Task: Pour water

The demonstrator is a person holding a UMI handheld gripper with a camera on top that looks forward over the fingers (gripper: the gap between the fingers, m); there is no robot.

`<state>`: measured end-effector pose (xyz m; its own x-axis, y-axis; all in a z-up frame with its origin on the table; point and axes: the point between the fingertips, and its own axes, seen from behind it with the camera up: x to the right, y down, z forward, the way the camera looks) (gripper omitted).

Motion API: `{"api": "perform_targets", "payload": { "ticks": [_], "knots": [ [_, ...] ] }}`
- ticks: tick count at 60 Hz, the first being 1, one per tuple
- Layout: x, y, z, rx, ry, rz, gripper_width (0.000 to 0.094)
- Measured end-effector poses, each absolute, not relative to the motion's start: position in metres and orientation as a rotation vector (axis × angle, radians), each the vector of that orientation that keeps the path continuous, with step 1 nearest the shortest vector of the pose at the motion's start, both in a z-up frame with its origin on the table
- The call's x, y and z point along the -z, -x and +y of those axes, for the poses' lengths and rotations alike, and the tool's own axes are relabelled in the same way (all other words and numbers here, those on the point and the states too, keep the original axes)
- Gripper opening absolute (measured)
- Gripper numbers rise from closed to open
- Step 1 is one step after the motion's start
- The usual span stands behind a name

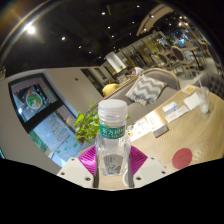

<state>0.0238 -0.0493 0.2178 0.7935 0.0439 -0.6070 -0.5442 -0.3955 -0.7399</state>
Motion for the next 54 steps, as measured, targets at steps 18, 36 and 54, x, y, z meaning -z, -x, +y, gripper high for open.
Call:
{"api": "perform_targets", "payload": {
  "ticks": [18, 36, 54],
  "knots": [
    [-0.121, -0.155, -0.02, -0.035, 1.981, 0.089, 0.0394],
    [-0.043, -0.181, -0.023, -0.003, 2.043, 0.058, 0.0406],
    [-0.008, -0.177, -0.042, -0.001, 2.151, 0.089, 0.0711]
  ]
}}
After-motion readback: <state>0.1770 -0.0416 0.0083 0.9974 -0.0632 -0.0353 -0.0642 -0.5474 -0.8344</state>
